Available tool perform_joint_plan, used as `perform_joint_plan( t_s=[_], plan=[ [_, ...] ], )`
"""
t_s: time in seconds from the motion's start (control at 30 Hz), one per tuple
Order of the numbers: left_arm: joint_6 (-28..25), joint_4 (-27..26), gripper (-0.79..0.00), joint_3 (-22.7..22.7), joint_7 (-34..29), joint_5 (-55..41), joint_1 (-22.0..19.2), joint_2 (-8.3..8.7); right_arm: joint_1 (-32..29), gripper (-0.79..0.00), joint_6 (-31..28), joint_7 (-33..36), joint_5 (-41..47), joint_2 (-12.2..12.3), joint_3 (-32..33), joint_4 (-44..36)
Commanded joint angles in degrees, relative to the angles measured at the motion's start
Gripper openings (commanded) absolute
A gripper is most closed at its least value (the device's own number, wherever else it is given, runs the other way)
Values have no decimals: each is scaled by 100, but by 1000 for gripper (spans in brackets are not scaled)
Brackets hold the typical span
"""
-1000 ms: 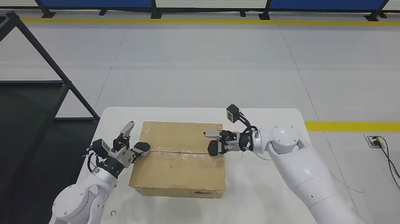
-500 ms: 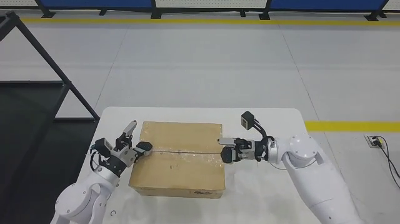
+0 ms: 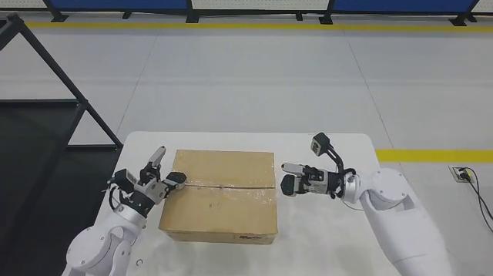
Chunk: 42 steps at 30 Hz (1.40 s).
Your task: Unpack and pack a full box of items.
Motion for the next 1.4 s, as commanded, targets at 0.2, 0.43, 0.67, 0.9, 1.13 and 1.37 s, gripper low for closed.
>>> perform_joint_plan(
  t_s=[0.2, 0.43, 0.67, 0.9, 1.13, 1.37],
  plan=[
    [-300, -247, 0, -633, 337, -435, 354, 22, 595, 0, 163, -318, 129, -207, -760, 220],
    [-626, -233, 0, -1257, 644, -889, 953, 21, 1423, 0, 133, -574, 422, -669, -1935, 1005],
    [-624, -252, 0, -1316, 489, -986, 1420, 14, 1987, 0, 46, -582, 793, -1043, -2528, 1812],
    [-467, -60, 0, -754, 251, -562, 1171, 14, 1933, 0, 32, -656, 801, -1041, -2515, 1776],
    [-394, 187, 0, -401, 63, -324, 891, 16, 1757, 0, 194, -882, 758, -1181, -2795, 1308],
    [-488, 229, 0, -411, 105, -391, 943, 17, 2213, 0, 196, -1178, 862, -1666, -3435, 1920]
  ],
)
